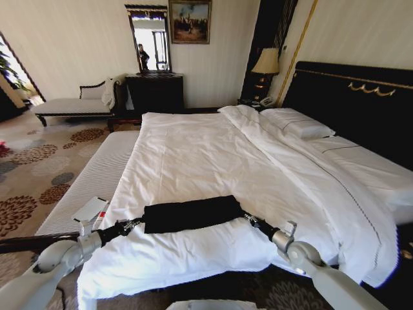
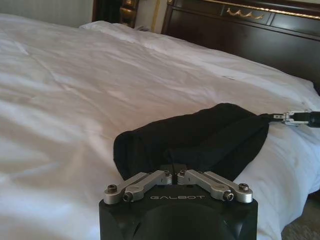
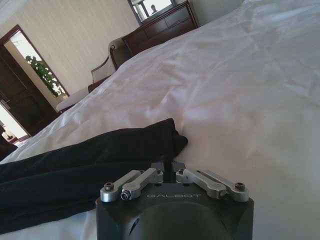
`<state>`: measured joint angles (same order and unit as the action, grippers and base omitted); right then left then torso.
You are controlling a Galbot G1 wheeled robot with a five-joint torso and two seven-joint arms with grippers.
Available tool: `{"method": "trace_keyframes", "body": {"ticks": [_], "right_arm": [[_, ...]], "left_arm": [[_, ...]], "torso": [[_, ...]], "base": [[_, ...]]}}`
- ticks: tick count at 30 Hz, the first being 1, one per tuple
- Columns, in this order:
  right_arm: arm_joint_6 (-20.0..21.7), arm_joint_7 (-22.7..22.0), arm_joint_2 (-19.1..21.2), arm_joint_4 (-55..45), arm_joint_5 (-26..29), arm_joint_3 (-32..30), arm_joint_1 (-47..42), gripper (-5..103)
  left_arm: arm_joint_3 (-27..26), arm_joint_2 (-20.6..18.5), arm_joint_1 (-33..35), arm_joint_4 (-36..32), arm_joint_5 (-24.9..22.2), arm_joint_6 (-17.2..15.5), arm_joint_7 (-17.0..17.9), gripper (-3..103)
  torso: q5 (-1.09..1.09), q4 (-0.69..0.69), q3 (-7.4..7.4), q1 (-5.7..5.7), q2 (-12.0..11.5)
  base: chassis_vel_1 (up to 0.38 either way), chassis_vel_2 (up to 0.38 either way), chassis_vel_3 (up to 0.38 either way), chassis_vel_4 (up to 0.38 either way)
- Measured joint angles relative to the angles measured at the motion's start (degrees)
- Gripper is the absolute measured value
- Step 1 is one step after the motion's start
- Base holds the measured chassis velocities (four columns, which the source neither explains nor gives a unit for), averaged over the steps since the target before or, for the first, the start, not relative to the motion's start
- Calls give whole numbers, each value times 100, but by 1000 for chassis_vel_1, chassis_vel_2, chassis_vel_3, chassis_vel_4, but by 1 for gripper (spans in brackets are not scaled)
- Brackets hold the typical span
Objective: Fold the clothes on the bed.
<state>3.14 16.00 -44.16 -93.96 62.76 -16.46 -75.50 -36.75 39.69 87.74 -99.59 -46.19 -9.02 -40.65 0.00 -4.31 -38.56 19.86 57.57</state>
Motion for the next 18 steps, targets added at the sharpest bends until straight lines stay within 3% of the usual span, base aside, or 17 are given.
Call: {"method": "trace_keyframes", "body": {"ticks": [2, 3, 6, 7, 10, 12, 15, 17, 18], "right_arm": [[-23, 50, 1, -8, -37, -46, -50, 13], [-23, 50, 1, -8, -37, -46, -50, 13], [-64, 107, 55, -173, -61, -163, -187, 29], [-64, 107, 55, -173, -61, -163, -187, 29], [-122, 118, 143, -481, 5, -379, -345, 45], [-130, 118, 160, -532, 36, -434, -364, 45], [-121, 78, 331, -796, 317, -815, -456, 61], [-115, 65, 368, -829, 366, -875, -465, 67], [-98, 39, 469, -891, 480, -989, -466, 73]], "left_arm": [[-44, -5, 49, 27, 27, 177, -407, 0], [-44, -5, 49, 27, 27, 177, -407, 0], [-297, -92, 129, 145, 4, 497, -1239, 16], [-297, -92, 129, 145, 4, 497, -1239, 16], [-606, -240, 167, 286, 39, 710, -1872, 32], [-654, -262, 172, 296, 38, 727, -1953, 32], [-890, -376, 224, 332, -1, 769, -2503, 48], [-921, -391, 230, 340, -16, 770, -2604, 48], [-997, -420, 215, 386, -79, 771, -2891, 60]], "torso": [[0, 0, 0, 0, 0], [0, 0, 0, 0, 0], [-1, -1, 0, 0, 0], [-1, -1, 0, 0, 0], [-1, 0, 0, 0, 0], [-1, 0, 0, 0, 0], [0, 0, 0, 0, 0], [0, 0, 0, 0, 0], [0, 0, 0, 0, 0]], "base": [[0, 0, 0, 0], [0, 0, 0, 0], [0, 0, 0, 0], [0, 0, 0, 0], [0, 0, 0, 0], [0, 0, 0, 0], [0, 0, 0, 0], [0, 0, 0, 0], [0, 0, 0, 0]]}}
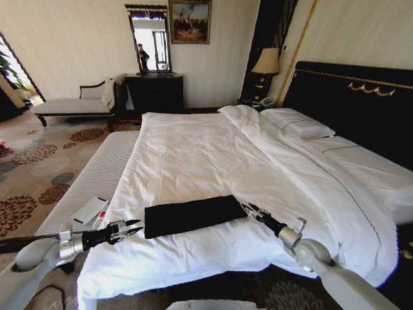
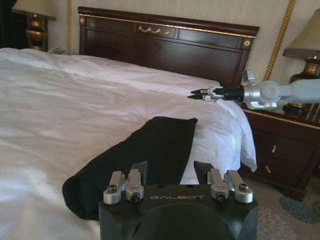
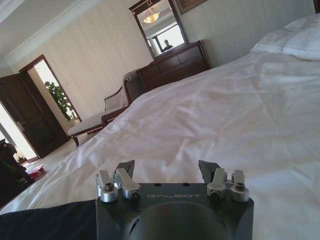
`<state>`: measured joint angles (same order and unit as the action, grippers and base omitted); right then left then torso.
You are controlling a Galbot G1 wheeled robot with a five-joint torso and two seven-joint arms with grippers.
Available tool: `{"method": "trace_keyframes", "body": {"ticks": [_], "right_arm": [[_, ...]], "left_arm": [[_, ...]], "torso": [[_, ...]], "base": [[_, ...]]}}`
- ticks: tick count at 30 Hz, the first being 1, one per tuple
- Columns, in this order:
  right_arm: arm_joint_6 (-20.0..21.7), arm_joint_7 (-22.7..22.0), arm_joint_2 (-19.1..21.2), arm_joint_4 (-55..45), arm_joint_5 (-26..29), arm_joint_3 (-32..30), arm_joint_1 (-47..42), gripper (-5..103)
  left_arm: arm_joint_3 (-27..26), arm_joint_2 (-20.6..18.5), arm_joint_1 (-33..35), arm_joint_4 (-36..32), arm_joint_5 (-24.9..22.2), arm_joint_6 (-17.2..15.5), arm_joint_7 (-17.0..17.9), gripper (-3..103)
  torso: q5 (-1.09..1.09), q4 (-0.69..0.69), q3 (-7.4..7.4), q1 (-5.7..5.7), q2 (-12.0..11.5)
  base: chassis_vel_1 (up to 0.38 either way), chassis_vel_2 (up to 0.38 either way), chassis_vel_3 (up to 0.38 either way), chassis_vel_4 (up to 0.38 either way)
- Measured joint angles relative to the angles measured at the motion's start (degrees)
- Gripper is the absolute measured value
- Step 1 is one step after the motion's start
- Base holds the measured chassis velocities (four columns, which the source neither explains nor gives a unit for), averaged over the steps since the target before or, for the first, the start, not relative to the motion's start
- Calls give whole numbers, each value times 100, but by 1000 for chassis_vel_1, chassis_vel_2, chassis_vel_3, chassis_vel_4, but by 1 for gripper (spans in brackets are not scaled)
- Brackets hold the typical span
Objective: Fold the clothes on the bed.
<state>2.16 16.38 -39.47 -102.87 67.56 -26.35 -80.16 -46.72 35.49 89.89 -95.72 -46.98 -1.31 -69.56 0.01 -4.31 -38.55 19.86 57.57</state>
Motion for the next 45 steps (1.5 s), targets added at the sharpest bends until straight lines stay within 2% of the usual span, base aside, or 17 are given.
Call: {"method": "trace_keyframes", "body": {"ticks": [4, 7, 8, 10, 12, 13, 16, 18, 21, 22, 23, 24, 29, 35, 40, 44, 45], "right_arm": [[96, -94, 83, -20, 146, 10, 131, 83], [341, -364, 76, 153, 285, 338, 518, 97], [341, -364, 76, 153, 285, 338, 518, 97], [659, -641, 26, 421, 462, 763, 1014, 99], [1025, -950, -14, 570, 601, 1024, 1396, 100], [1025, -950, -14, 570, 601, 1024, 1396, 100], [1627, -1521, -106, 778, 1071, 1547, 2016, 100], [1674, -1547, -123, 817, 1102, 1616, 2096, 100], [1871, -1608, -189, 985, 1179, 1958, 2389, 100], [1871, -1608, -189, 985, 1179, 1958, 2389, 100], [1923, -1609, -197, 1013, 1185, 2029, 2440, 100], [2039, -1528, -207, 1085, 1177, 2178, 2511, 100], [2197, -1109, -263, 1258, 1161, 2280, 2553, 100], [2227, -659, -336, 1396, 1178, 2282, 2556, 103], [2228, -148, -355, 1463, 1136, 2256, 2540, 90], [2212, 1, -337, 1497, 998, 2213, 2477, 74], [2204, 13, -322, 1507, 934, 2196, 2442, 63]], "left_arm": [[-30, 23, -271, 65, -482, -132, 151, 70], [98, 108, -806, -21, -1415, -411, 1517, 81], [98, 108, -806, -21, -1415, -411, 1517, 81], [238, 196, -1517, -161, -2252, -755, 3271, 92], [266, 233, -1991, -182, -2661, -1036, 4195, 98], [266, 233, -1991, -182, -2661, -1036, 4195, 98], [184, 223, -2531, -106, -2955, -1527, 5518, 100], [172, 216, -2608, -101, -2955, -1615, 5788, 100], [191, 186, -2942, -207, -2935, -2089, 7445, 100], [191, 186, -2942, -207, -2935, -2089, 7445, 100], [219, 184, -3004, -249, -2934, -2169, 7889, 100], [301, 210, -3133, -417, -2934, -2472, 8907, 100], [170, 404, -3181, -585, -3022, -2998, 9116, 100], [81, 429, -3084, -606, -3030, -3016, 8948, 100], [32, 457, -3002, -657, -3017, -2985, 8833, 100], [30, 492, -2981, -681, -3004, -2922, 8774, 100], [32, 498, -2976, -693, -2997, -2891, 8752, 100]], "torso": [[1, 1, 0, 0, 0], [0, 0, 0, 0, 0], [0, 0, 0, 0, 0], [-1, -2, -1, 0, -2], [-4, -4, -1, 2, -2], [-4, -4, -1, 2, -2], [-1, 2, -2, 3, -2], [-2, 2, -1, 3, -2], [0, 2, -1, 2, -1], [0, 2, -1, 2, -1], [-2, 1, -1, 2, -1], [0, 0, -1, 2, -2], [0, -3, 0, 1, -1], [0, 1, 0, 0, -1], [-1, 0, 0, 0, -1], [0, 0, 0, 0, 0], [0, 0, 0, 0, 0]], "base": [[0, 0, 0, 0], [0, 0, 0, 0], [0, 0, 0, 0], [0, 0, 0, 0], [0, 0, 0, 0], [0, 0, 0, 0], [0, 0, 0, 0], [0, 0, 0, 0], [0, 0, 0, 0], [0, 0, 0, 0], [0, 0, 0, 0], [0, 0, 0, 0], [0, 0, 0, 0], [0, 0, 0, 0], [0, 0, 0, 0], [0, 0, 0, 0], [0, 0, 0, 0]]}}
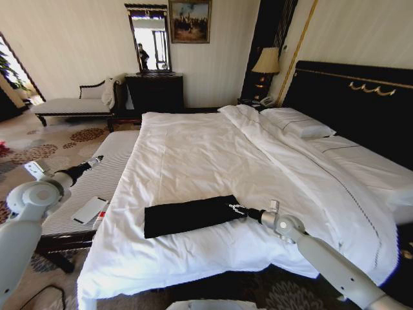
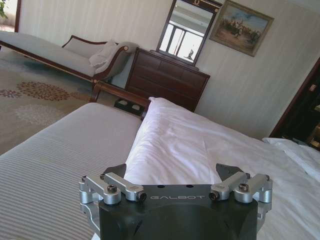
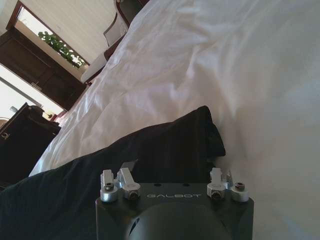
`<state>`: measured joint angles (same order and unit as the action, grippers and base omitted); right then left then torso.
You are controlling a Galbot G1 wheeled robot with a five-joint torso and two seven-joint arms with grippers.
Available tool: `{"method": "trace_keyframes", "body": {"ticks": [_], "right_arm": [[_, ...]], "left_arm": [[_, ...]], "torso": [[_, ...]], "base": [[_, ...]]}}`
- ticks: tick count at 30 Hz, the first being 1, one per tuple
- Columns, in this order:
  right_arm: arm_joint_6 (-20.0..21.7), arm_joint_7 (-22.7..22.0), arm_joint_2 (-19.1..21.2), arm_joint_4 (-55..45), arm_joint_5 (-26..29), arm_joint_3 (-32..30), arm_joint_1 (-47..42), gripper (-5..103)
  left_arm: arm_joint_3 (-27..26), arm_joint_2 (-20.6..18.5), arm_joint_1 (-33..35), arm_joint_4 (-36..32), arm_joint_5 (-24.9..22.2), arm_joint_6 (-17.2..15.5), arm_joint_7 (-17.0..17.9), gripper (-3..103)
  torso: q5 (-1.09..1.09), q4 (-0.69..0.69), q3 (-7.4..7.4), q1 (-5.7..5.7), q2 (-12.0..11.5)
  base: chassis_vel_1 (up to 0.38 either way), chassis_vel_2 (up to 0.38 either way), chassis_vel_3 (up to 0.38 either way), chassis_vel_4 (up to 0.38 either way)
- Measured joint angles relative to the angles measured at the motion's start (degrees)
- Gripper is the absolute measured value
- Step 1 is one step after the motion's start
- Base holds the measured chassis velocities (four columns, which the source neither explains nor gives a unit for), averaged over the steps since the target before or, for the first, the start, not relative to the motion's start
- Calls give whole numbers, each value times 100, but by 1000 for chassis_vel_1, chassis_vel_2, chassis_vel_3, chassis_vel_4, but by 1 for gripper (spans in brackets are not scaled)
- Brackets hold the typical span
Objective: Fold the clothes on the bed.
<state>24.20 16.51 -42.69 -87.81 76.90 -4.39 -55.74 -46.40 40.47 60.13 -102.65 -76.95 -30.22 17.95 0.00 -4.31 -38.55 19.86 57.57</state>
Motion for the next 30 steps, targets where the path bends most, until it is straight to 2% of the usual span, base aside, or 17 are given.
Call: {"method": "trace_keyframes", "body": {"ticks": [1, 2, 5, 8, 10, 11, 14, 16, 17, 18, 26, 30], "right_arm": [[0, 0, 0, 0, 0, 0, 0, 63], [-5, 3, 5, 2, -35, -10, -22, 57], [-9, 10, 6, 2, -58, -22, -38, 52], [-14, 136, 30, -11, -108, -36, -47, 36], [-15, 174, 44, -16, -128, -41, -50, 36], [-17, 233, 69, -20, -156, -55, -65, 25], [-18, 361, 102, -24, -211, -90, -109, 20], [-16, 572, 136, -34, -322, -153, -175, 10], [-16, 633, 146, -43, -363, -177, -203, 10], [-16, 679, 161, -77, -400, -230, -261, 3], [-54, 613, 170, -202, -304, -439, -337, 3], [-61, 504, 280, -273, -30, -771, -336, 3]], "left_arm": [[0, 0, 0, 0, 0, 0, 0, 100], [7, 1, 7, -9, 15, 21, -12, 100], [17, 3, 12, -11, 36, 41, -25, 100], [37, 22, 14, 5, 87, 76, -40, 100], [39, 32, 16, 10, 98, 86, -42, 100], [41, 42, 17, 19, 117, 101, -49, 100], [42, 57, 17, 39, 152, 141, -66, 100], [41, 71, 16, 50, 173, 188, -78, 100], [37, 77, 13, 50, 173, 200, -82, 100], [15, 89, -5, 45, 164, 223, -85, 100], [-34, 92, -39, 33, 129, 267, -88, 100], [-69, 81, -31, 33, 128, 276, -71, 100]], "torso": [[0, 0, 0, 0, 0], [0, 0, 0, 0, 0], [-1, -1, 0, 0, 0], [0, 0, 0, 0, 0], [0, 0, 0, 0, 0], [0, 1, 0, 0, 0], [0, 0, 0, 0, 0], [-1, 0, 0, 0, 0], [0, 0, 0, 0, 0], [-1, 0, 0, 0, 0], [-1, 0, 0, 0, 0], [0, 1, 0, 0, 0]], "base": [[0, 0, 0, 0], [0, 0, 0, 0], [0, 0, 0, 0], [0, 0, 0, 0], [0, 0, 0, 0], [0, 0, 0, 0], [0, 0, 0, 0], [0, 0, 0, 0], [0, 0, 0, 0], [0, 0, 0, 0], [0, 0, 0, 0], [0, 0, 0, 0]]}}
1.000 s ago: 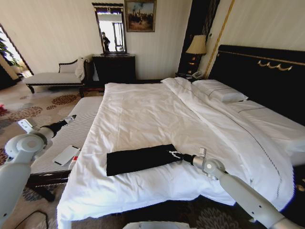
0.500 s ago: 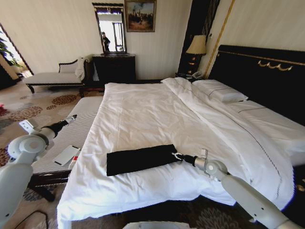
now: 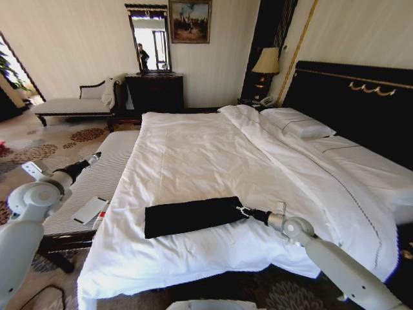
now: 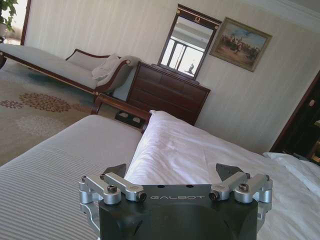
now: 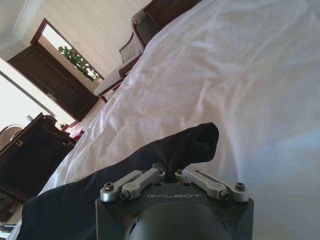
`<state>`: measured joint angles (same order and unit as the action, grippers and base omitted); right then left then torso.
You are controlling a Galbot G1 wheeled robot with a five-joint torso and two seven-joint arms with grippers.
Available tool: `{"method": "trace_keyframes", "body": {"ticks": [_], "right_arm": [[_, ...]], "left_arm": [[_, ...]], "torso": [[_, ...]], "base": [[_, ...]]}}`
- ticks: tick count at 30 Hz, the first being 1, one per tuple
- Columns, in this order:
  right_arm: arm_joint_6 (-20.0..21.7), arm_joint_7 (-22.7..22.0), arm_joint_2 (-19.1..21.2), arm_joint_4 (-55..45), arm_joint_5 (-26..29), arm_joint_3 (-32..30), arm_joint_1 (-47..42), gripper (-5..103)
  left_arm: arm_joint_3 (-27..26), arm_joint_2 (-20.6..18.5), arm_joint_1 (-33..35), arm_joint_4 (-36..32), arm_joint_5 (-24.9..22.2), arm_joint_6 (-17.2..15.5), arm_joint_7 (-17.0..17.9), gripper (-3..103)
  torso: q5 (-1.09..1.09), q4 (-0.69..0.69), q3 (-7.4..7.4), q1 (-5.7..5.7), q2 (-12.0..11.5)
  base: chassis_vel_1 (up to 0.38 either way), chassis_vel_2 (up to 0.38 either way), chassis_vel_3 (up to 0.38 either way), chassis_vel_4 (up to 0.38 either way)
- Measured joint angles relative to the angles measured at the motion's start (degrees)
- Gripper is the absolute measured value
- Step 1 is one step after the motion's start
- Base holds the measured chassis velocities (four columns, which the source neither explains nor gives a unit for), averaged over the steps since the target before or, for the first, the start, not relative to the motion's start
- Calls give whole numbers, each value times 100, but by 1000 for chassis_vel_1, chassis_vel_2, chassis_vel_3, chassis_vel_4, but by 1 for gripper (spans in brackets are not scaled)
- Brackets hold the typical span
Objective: Fold the clothes on the bed.
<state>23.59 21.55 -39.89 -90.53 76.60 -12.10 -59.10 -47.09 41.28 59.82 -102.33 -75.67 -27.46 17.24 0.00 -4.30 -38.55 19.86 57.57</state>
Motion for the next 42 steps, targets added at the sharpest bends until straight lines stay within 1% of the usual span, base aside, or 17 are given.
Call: {"method": "trace_keyframes", "body": {"ticks": [6, 10, 14, 19, 20, 21, 22, 24, 25, 28, 29, 33, 36, 38, 40, 41, 42], "right_arm": [[0, -34, 366, -170, 82, -289, -234, 3], [0, -72, 706, -391, 95, -626, -581, 3], [0, -253, 809, -437, 95, -721, -653, 3], [-76, -928, 706, -579, 134, -547, -517, 3], [-97, -1329, 638, -712, 233, -402, -417, 3], [-97, -1329, 638, -712, 233, -402, -417, 3], [-100, -1578, 622, -791, 300, -329, -363, 3], [-110, -2419, 695, -1133, 570, -99, -194, 3], [-110, -2419, 695, -1133, 570, -99, -194, 3], [-111, -3229, 1013, -1649, 930, -12, -125, 3], [-111, -3229, 1013, -1649, 930, -12, -125, 3], [-110, -3861, 1376, -2147, 1320, 23, -50, 3], [-110, -3969, 1439, -2302, 1400, 95, -4, 3], [-110, -4095, 1440, -2423, 1452, 300, 148, 3], [-102, -4295, 1269, -2444, 1509, 920, 597, 3], [-102, -4295, 1269, -2444, 1509, 920, 597, 3], [-97, -4358, 1174, -2395, 1510, 1169, 800, 3]], "left_arm": [[-58, -14, -18, 2, -56, 1, 34, 100], [-123, -14, -87, -3, -149, -109, 220, 100], [-208, -16, -125, -121, -248, -215, 394, 100], [-431, 0, -270, -633, -328, -231, 614, 100], [-537, 7, -342, -893, -380, -268, 730, 100], [-537, 7, -342, -893, -380, -268, 730, 100], [-588, 7, -369, -1031, -415, -307, 788, 100], [-743, 7, -401, -1453, -462, -447, 952, 100], [-743, 7, -401, -1453, -462, -447, 952, 100], [-957, 16, -426, -1899, -488, -623, 1044, 100], [-957, 16, -426, -1899, -488, -623, 1044, 100], [-1116, 122, -506, -2295, -627, -812, 1130, 100], [-1119, 175, -551, -2395, -665, -851, 1151, 100], [-1117, 217, -612, -2471, -731, -877, 1169, 100], [-1093, 258, -718, -2557, -819, -909, 1184, 100], [-1093, 258, -718, -2557, -819, -909, 1184, 100], [-1083, 263, -744, -2569, -827, -911, 1186, 100]], "torso": [[0, -2, 0, 0, 0], [0, -3, 0, 0, 0], [1, -2, 0, 0, 0], [-2, -2, 0, 0, 0], [-3, -2, 0, 0, 0], [-3, -2, 0, 0, 0], [-4, -2, 0, 0, 0], [-2, 0, 0, 0, 0], [-2, 0, 0, 0, 0], [0, 0, 0, 0, 0], [0, 0, 0, 0, 0], [0, -1, 1, 0, 0], [1, -2, 0, 0, 0], [1, -4, 0, 0, 0], [-2, -3, 1, 0, 1], [-2, -3, 1, 0, 1], [-1, -1, 1, -1, 0]], "base": [[0, 0, 0, 0], [0, 0, 0, 0], [0, 0, 0, 0], [0, 0, 0, 0], [0, 0, 0, 0], [0, 0, 0, 0], [0, 0, 0, 0], [0, 0, 0, 0], [0, 0, 0, 0], [0, 0, 0, 0], [0, 0, 0, 0], [0, 0, 0, 0], [0, 0, 0, 0], [0, 0, 0, 0], [0, 0, 0, 0], [0, 0, 0, 0], [0, 0, 0, 0]]}}
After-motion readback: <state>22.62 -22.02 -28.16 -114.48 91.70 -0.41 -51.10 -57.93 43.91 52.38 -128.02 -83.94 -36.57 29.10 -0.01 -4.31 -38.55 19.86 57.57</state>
